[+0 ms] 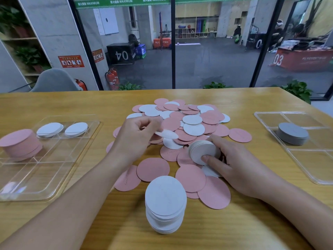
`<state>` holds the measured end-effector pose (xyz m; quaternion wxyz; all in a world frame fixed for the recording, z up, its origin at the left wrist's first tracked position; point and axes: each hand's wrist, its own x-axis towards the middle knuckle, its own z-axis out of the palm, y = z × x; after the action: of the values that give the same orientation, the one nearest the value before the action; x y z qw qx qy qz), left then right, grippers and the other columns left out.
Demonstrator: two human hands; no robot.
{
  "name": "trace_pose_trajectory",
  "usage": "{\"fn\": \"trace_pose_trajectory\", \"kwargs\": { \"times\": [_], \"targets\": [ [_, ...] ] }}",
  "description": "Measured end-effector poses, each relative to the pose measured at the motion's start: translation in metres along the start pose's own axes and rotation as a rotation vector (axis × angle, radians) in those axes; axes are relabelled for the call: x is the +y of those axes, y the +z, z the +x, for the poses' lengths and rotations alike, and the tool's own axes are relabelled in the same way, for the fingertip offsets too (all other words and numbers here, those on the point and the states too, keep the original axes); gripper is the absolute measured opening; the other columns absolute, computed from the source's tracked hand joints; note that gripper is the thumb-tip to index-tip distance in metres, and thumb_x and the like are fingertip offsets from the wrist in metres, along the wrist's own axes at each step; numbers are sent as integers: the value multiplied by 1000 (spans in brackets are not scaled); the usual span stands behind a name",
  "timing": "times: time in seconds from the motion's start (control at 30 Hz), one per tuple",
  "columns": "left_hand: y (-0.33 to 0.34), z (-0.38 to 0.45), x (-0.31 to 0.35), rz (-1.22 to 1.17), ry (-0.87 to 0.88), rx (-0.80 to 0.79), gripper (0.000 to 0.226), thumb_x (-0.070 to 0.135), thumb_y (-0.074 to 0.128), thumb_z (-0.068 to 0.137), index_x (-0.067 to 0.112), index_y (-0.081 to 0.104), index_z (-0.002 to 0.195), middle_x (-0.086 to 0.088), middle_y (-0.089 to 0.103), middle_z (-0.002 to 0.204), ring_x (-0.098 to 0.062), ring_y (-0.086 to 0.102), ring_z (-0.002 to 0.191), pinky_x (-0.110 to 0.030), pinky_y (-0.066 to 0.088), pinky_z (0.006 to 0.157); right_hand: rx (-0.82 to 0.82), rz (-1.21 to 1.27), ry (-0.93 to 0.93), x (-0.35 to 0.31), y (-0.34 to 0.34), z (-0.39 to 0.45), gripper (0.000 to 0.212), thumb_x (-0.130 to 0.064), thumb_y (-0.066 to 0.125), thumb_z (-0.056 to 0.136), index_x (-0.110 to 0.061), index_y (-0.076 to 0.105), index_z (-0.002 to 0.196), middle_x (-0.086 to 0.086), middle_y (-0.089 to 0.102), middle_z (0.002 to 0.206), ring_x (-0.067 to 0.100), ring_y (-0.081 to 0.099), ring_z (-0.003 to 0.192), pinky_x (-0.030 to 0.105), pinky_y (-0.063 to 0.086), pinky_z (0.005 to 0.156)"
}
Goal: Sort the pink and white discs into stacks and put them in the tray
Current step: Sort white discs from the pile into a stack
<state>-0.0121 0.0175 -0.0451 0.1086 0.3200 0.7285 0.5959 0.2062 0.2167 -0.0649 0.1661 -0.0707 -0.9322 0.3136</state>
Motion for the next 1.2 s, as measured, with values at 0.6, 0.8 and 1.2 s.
{"fn": "trace_pose_trajectory", "kwargs": {
  "times": [0.6,0.8,1.2],
  "targets": [
    [29,-18,3,-31,89,-318,9,5,73,103,11,80,103,-1,76,89,-16,65,77,-30,57,70,25,5,-10,-3,1,-1,15,-31,67,106,-39,59,116,-28,65,104,5,61,92,16,44,71],
    [35,-23,5,38,131,-377,17,4,63,110,11,78,105,-13,78,95,-27,76,89,-37,66,83,22,-16,-34,-2,4,1,17,-30,65,106,-43,56,101,-31,62,97,2,58,86,15,39,69],
    [19,-6,-18,782,79,-163,49,62,71,98,28,69,132,12,55,118,-20,46,132,-41,46,110,10,4,-23,1,4,1,14,-33,63,107,-41,56,99,-22,64,95,9,58,82,20,41,66]
  ]
}}
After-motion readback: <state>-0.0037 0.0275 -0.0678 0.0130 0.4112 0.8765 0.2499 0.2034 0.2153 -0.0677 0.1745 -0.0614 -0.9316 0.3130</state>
